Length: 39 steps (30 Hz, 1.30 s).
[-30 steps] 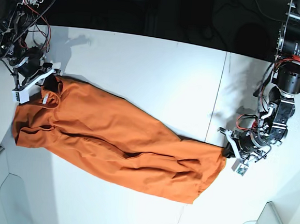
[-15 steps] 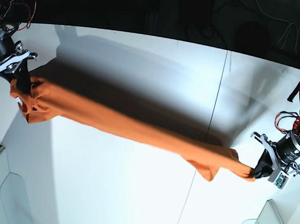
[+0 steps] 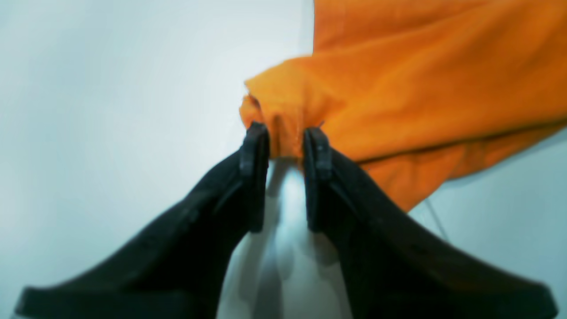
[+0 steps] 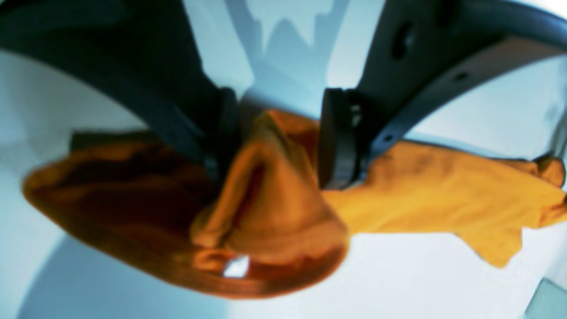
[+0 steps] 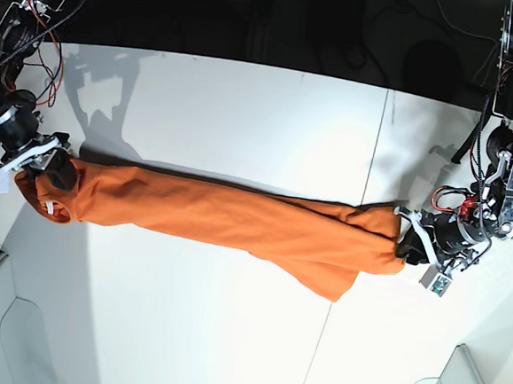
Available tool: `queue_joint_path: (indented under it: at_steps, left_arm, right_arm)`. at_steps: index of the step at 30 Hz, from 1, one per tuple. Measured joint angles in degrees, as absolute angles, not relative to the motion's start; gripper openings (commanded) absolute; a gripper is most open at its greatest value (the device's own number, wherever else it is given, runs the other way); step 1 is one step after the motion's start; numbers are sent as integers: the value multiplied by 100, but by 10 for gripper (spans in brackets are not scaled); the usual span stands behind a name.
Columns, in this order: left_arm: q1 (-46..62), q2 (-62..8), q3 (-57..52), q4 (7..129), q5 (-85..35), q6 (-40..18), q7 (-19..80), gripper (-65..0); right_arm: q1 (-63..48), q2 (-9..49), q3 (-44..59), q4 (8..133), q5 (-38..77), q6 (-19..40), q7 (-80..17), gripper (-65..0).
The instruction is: Layout the t-shirt on the table in an organized manner, then fold the t-shirt properly
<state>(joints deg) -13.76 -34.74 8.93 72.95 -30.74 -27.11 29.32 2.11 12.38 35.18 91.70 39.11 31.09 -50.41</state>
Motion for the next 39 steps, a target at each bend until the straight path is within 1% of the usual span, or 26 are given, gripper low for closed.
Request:
queue_joint_path:
  at_steps: [3,6,10,12,14,16,18,21,24,25,26,29,30,34,39]
  left_arm:
    - [-1350,-3885,873,7406,-3347,-2711,3135,-478]
    - [-1356,-4257,803,7509,-3824,-2965,3129,-478]
    - [-1330,-4379,790,7546,-4449,-3614,3607,-478]
    - [-1262,-4329,794,7601,-4943,-3929,3625,-478]
    - [-1199,-4244,797,7618,-5107,-3955,3614,-478]
    - [-1125,-4117,794,7618,-5061,-3951,3642,-478]
    - [-1046,-3898,788,7616,-5043,-3948,3688,-478]
    - [-980,-3542,803,7616,-5039,-3951,3804,-478]
    - [-985,-3341,801,7616,-5033,-3948,3863,-478]
    - [-985,-3293,799,7616,-5015,-3948,3868,-478]
    - [-987,-3238,797,7616,-5009,-3948,3898,-478]
    - [-987,-3151,797,7616,-5004,-3951,3900,-478]
    - [-987,-3146,797,7616,-4950,-3951,3900,-478]
    - [-985,-3177,792,7616,-4622,-3951,3911,-478]
    - [-987,-3267,792,7616,-4633,-3951,3903,-478]
  right_arm:
    - [-95,1234,3728,9496,4101,3135,-5266,-372]
    - [-497,1247,4001,9861,4141,3175,-5238,-372]
    - [-991,1251,4167,9883,4095,3175,-5256,-372]
    - [-1131,1238,4165,9861,4099,3175,-5124,-372]
    - [-1149,1225,4150,9782,3979,3173,-4722,-372]
    - [-1109,1238,4095,9577,3518,3175,-4287,-372]
    - [-1074,1238,4005,9284,3312,3155,-4075,-372]
    - [-939,1236,3815,8805,3242,3151,-4119,-372]
    - [-589,1238,3568,8475,3291,3151,-4069,-373]
    - [-462,1238,3465,8379,3301,3151,-4047,-386]
    - [-346,1236,3363,8315,3301,3151,-4040,-422]
    - [-106,1223,3094,8289,3358,3153,-4060,-630]
    - [-23,1225,3063,8287,3391,3151,-4077,-650]
    - [484,1236,3028,8287,3548,3151,-4066,-650]
    - [1262,1232,3024,8289,3503,3157,-4084,-650]
